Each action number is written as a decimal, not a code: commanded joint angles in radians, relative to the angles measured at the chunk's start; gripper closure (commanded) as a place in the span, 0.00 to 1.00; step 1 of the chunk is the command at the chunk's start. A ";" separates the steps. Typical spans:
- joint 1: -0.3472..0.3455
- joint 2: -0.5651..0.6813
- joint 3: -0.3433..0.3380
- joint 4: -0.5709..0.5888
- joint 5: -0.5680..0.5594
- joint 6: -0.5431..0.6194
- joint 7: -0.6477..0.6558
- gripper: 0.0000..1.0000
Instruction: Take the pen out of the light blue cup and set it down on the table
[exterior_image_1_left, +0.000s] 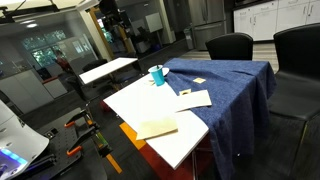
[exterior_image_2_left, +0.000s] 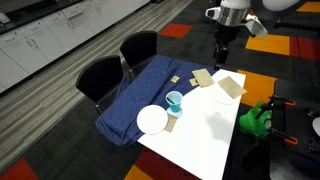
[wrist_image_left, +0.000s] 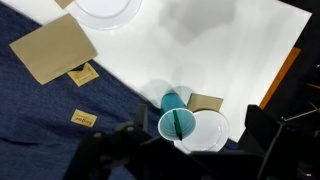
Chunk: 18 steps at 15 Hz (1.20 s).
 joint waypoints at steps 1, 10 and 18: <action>0.009 0.038 0.010 -0.022 0.097 0.107 -0.116 0.00; -0.002 0.146 0.075 -0.012 0.188 0.255 -0.200 0.00; -0.003 0.194 0.093 -0.010 0.229 0.351 -0.227 0.00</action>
